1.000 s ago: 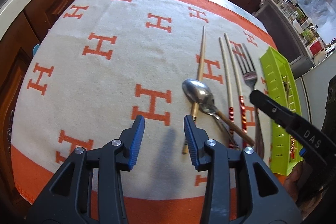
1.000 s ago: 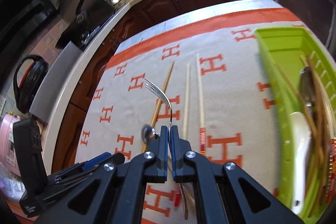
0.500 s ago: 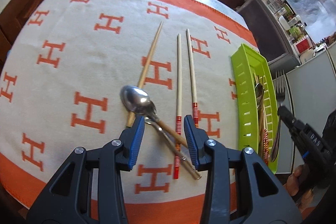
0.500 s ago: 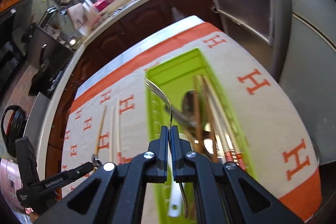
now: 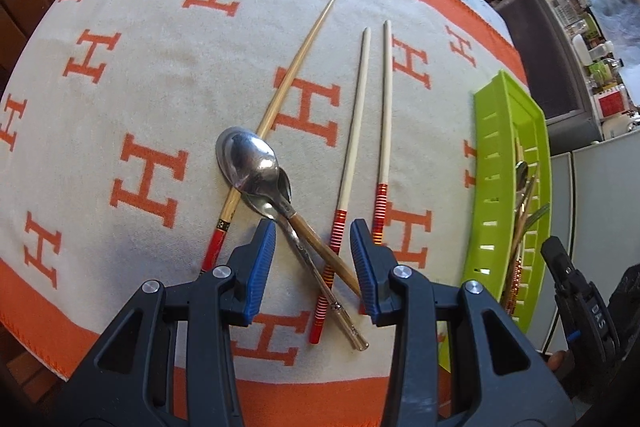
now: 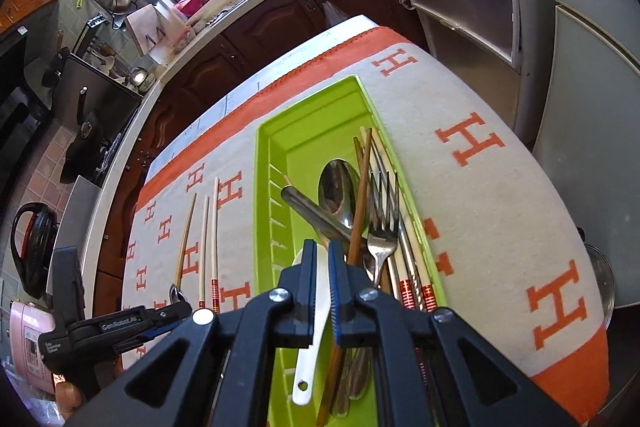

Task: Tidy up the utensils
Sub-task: 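Grasp a metal spoon from the cloth with the left gripper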

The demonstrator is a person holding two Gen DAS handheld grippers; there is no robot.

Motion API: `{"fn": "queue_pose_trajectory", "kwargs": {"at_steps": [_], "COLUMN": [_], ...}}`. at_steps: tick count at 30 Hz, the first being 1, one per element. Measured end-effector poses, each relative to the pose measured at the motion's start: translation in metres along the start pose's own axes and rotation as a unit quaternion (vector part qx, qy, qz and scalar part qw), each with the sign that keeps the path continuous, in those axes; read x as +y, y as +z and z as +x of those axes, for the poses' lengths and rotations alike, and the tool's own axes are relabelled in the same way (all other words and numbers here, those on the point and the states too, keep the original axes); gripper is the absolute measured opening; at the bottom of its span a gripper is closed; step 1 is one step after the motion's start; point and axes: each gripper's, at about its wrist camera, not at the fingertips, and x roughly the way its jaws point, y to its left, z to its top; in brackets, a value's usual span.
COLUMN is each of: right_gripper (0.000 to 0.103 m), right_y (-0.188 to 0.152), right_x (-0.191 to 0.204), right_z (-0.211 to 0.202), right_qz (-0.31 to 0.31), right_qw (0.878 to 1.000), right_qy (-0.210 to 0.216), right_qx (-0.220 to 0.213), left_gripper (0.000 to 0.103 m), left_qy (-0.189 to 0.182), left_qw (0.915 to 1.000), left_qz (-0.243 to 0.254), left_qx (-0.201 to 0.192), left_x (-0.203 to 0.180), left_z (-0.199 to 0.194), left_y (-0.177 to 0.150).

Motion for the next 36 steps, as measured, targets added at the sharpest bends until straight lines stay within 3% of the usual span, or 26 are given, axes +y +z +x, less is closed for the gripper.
{"fn": "queue_pose_trajectory", "kwargs": {"at_steps": [7, 12, 18, 32, 33, 36], "right_gripper": [0.006, 0.006, 0.006, 0.006, 0.006, 0.006], "right_y": [-0.003, -0.004, -0.005, -0.006, -0.007, -0.010], "right_x": [-0.006, -0.012, -0.015, -0.013, -0.012, -0.009], "right_z": [-0.003, -0.005, -0.006, -0.007, -0.007, -0.007], "right_qz": [0.006, 0.015, 0.021, 0.019, 0.019, 0.015], "right_qw": [1.000, 1.000, 1.000, 1.000, 1.000, 1.000], "right_qy": [0.011, 0.013, 0.018, 0.021, 0.021, 0.020], "right_qx": [0.000, 0.001, 0.003, 0.005, 0.006, 0.009], "left_gripper": [0.035, 0.020, 0.008, 0.006, 0.001, 0.000], "left_qy": [0.027, 0.048, 0.017, -0.019, -0.022, -0.026], "left_qw": [0.9995, 0.9985, 0.9993, 0.9937, 0.9934, 0.9914], "left_qz": [-0.017, -0.006, 0.018, 0.095, 0.096, 0.107], "left_qx": [-0.003, -0.023, -0.030, -0.058, -0.058, -0.071], "left_x": [-0.005, -0.010, -0.015, -0.034, -0.034, -0.034], "left_z": [0.013, 0.016, 0.016, -0.018, -0.021, -0.033], "left_y": [0.009, 0.017, 0.019, -0.014, -0.016, -0.022]}}
